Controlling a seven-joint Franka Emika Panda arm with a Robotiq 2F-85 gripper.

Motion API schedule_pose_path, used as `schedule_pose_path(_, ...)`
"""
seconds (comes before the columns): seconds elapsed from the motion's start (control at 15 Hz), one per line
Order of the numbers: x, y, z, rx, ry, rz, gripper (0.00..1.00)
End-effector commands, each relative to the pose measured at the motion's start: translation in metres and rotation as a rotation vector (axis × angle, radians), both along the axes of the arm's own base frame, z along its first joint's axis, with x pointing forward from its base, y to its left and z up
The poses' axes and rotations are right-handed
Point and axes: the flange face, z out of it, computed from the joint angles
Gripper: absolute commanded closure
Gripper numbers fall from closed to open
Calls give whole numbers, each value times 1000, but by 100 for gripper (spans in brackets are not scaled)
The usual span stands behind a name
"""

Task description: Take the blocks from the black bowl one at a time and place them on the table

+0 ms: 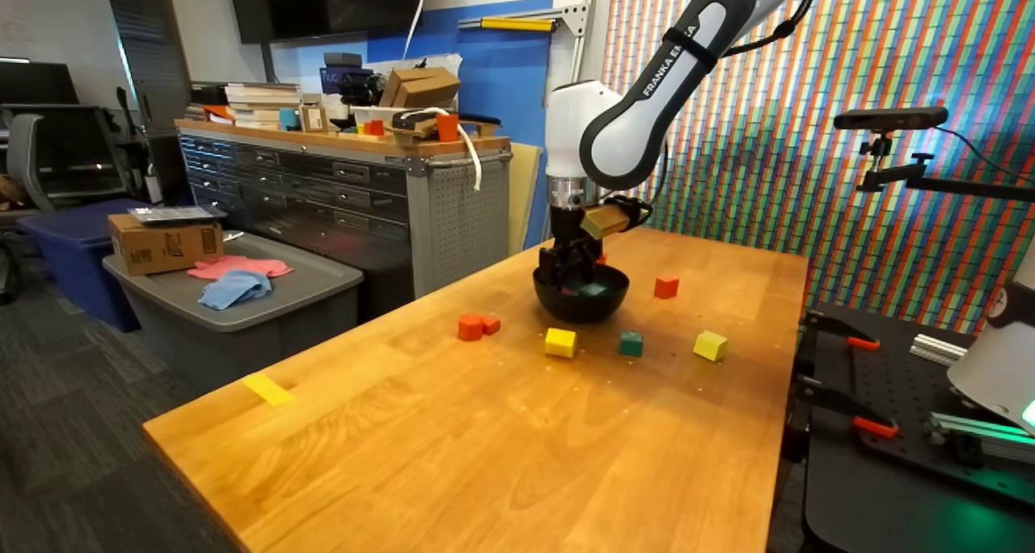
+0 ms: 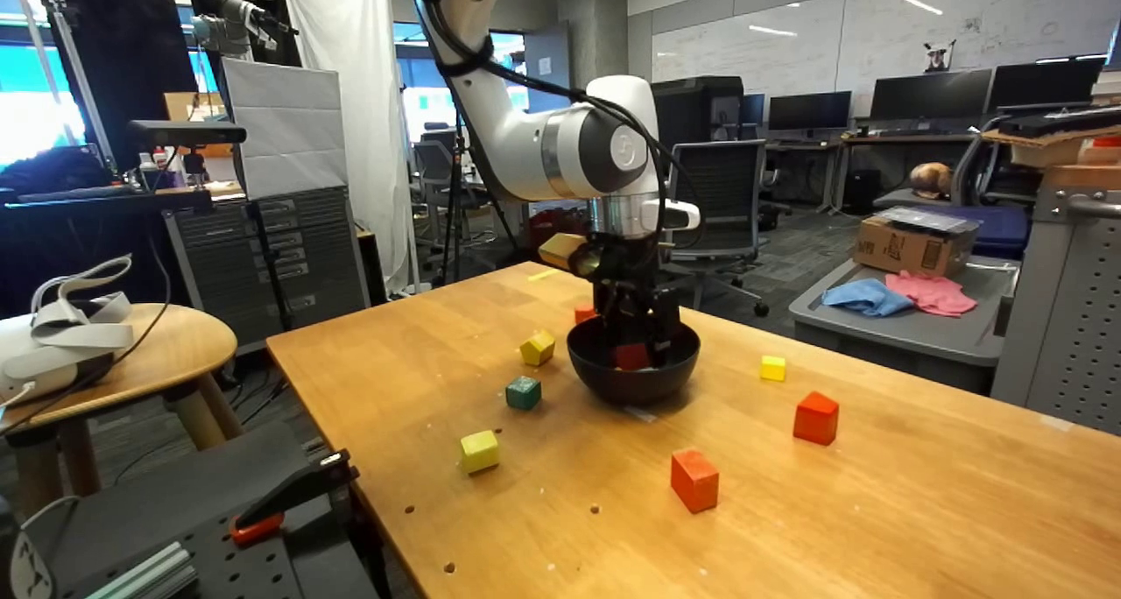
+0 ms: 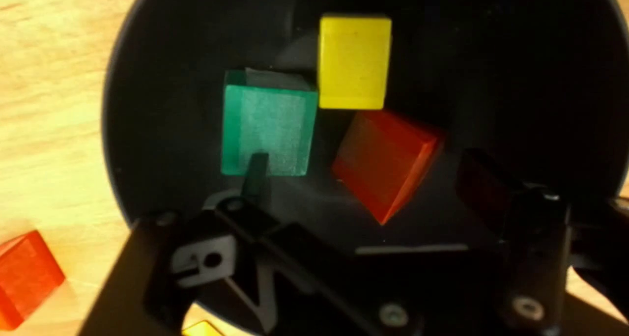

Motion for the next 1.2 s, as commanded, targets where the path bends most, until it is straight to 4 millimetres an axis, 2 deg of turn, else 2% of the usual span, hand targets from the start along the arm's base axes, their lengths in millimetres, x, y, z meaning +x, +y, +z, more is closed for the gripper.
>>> schedule_pose_path(0.0,16,10,-6,-51,-2,-4,10)
schedule_pose_path(0.07,18,12,-9,-60,-1,-3,14)
schedule_pose_path(0.13,21,15,-9,-63,-5,-4,24)
schedule_pose_path(0.33,26,18,-12,-78,13,-8,42)
schedule_pose_path(0.47,28,20,-12,-73,27,-11,52)
schedule_pose_path(0.53,28,21,-14,-74,34,-12,70)
schedule_pose_path(0.73,28,22,-17,-82,52,-19,91)
schedule_pose_path(0.8,29,21,-19,-88,54,-22,91)
schedule_pose_path(0.87,29,21,-19,-90,62,-24,87)
schedule_pose_path(1.13,32,18,-13,-91,56,-40,87)
